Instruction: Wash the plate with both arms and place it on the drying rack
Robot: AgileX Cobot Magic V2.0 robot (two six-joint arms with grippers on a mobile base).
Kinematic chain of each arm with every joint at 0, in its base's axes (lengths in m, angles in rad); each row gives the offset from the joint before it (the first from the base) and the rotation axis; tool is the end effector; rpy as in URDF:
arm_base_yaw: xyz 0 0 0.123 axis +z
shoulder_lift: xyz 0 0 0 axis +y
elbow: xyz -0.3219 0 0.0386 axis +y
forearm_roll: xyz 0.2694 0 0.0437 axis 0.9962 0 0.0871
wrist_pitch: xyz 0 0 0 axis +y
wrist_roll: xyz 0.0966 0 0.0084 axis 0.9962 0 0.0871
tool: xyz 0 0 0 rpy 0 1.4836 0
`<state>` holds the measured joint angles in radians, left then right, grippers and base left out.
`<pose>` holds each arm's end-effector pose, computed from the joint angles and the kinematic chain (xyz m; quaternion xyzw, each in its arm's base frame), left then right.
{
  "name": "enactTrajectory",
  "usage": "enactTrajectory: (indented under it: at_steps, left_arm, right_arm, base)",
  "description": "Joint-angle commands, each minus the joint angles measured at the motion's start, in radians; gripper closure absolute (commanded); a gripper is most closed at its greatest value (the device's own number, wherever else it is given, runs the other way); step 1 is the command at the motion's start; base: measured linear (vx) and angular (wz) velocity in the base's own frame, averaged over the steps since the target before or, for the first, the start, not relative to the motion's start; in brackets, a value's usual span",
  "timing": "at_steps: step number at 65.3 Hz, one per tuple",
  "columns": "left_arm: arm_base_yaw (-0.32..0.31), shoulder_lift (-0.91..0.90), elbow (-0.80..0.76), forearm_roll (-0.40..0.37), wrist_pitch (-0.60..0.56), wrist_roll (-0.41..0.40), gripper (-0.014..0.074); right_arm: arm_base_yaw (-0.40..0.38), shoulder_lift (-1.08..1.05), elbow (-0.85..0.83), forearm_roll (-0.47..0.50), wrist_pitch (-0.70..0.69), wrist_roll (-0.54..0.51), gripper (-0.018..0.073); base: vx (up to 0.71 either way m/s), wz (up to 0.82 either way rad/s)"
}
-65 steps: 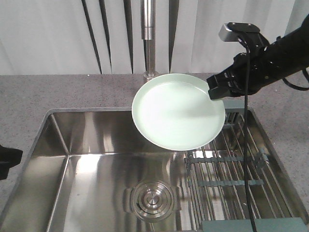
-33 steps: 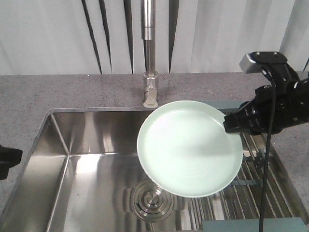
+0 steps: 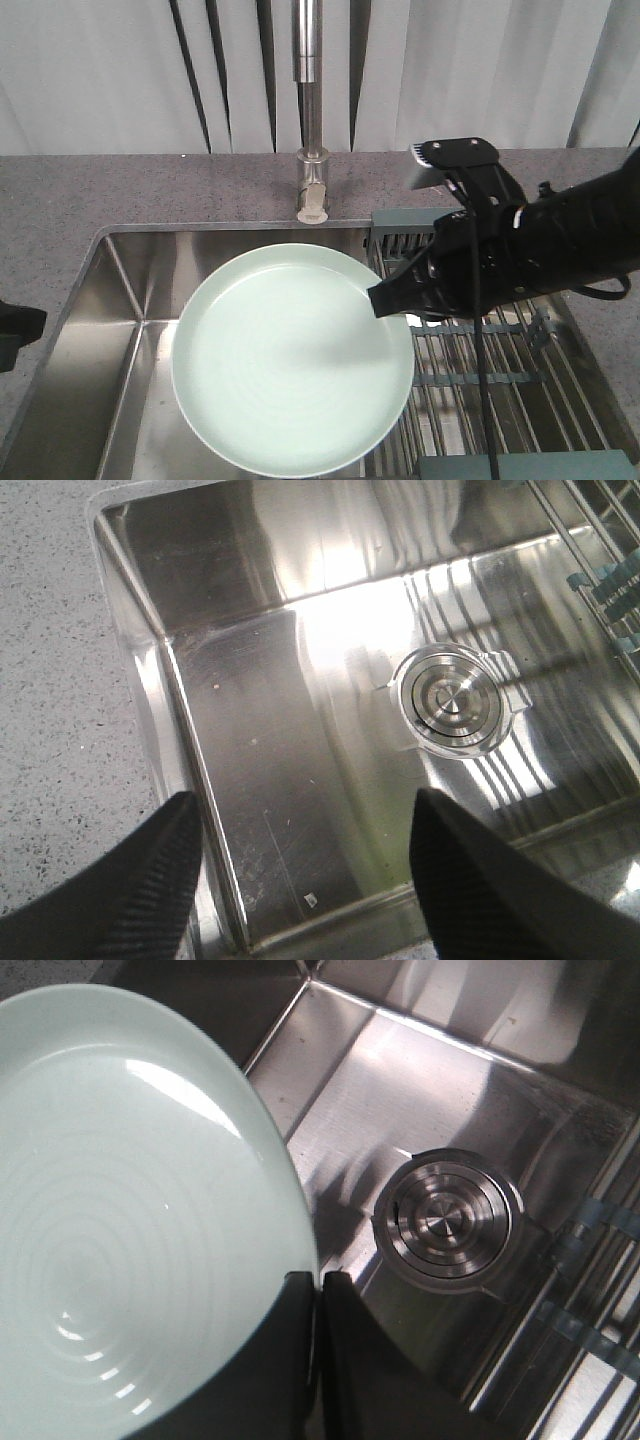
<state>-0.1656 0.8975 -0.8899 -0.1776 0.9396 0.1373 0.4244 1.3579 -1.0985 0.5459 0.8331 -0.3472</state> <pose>0.1578 -0.0404 0.3681 0.1170 0.9268 -0.0902 0.3453 0.2535 0.1554 0.3473 -0.2382 0.9013 0.2523 0.2591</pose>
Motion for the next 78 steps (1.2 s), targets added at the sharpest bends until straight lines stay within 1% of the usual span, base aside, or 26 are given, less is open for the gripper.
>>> enactTrajectory:
  at_steps: [1, 11, 19, 32, 39, 45, 57, 71, 78]
  left_arm:
    - [0.001, -0.006, -0.025, -0.015, -0.053, -0.008, 0.0165]
    - [0.001, -0.006, -0.025, -0.015, -0.053, -0.008, 0.0165]
    - [0.001, -0.006, -0.025, -0.015, -0.053, -0.008, 0.0165]
    - [0.001, -0.006, -0.025, -0.015, -0.053, -0.008, 0.0165]
    - [0.001, -0.006, -0.025, -0.015, -0.053, -0.008, 0.0165]
    - [0.001, -0.006, -0.025, -0.015, -0.053, -0.008, 0.0165]
    - [0.001, -0.006, -0.025, -0.015, -0.053, -0.008, 0.0165]
    - [0.001, -0.006, -0.025, -0.015, -0.053, -0.008, 0.0165]
    - [0.001, -0.006, -0.025, -0.015, -0.053, -0.008, 0.0165]
  right_arm:
    - [0.024, 0.031, -0.087, 0.015, -0.051, 0.010, 0.0564]
    - [0.032, 0.137, -0.206, 0.004, -0.029, 0.006, 0.0564]
    - [0.019, 0.219, -0.303, -0.026, -0.016, 0.006, 0.0564]
    - [-0.069, 0.343, -0.479, -0.042, 0.068, -0.014, 0.0564]
    - [-0.125, 0.378, -0.532, -0.035, 0.093, -0.021, 0.0564]
    - [-0.174, 0.377, -0.532, -0.024, 0.096, -0.021, 0.0564]
    - [-0.262, 0.347, -0.515, -0.032, 0.140, -0.028, 0.0564]
    - [-0.354, 0.199, -0.283, -0.034, 0.059, -0.074, 0.0564]
    - [-0.376, 0.128, -0.186, -0.036, 0.044, -0.084, 0.0564]
  base:
    - [0.00, 0.00]
    - [0.00, 0.00]
    - [0.00, 0.00]
    - [0.00, 0.00]
    - [0.00, 0.00]
    - [0.00, 0.00]
    - [0.00, 0.00]
    - [0.00, 0.00]
    - [0.00, 0.00]
